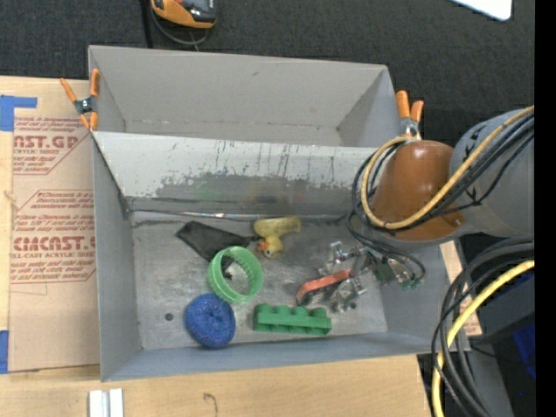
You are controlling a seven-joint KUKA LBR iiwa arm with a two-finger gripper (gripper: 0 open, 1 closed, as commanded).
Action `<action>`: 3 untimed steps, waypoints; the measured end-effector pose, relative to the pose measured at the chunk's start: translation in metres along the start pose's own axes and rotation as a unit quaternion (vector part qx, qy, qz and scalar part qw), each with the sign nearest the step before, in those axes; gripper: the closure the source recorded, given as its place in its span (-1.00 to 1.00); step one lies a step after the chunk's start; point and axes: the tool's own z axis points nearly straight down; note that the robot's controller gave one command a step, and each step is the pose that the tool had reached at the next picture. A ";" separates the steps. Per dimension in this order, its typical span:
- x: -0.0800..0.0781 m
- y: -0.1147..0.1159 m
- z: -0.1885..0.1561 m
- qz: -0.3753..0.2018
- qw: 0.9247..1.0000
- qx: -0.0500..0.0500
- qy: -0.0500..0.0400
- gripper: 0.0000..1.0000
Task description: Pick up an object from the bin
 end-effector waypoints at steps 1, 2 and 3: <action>-0.038 0.014 -0.095 -0.133 0.991 0.000 -0.003 1.00; -0.037 0.014 -0.095 -0.132 0.991 0.000 -0.002 1.00; -0.034 0.012 -0.089 -0.136 0.991 0.000 -0.002 1.00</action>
Offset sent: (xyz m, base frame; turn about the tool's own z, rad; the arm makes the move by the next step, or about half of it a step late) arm 0.0000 0.0000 0.0000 0.0000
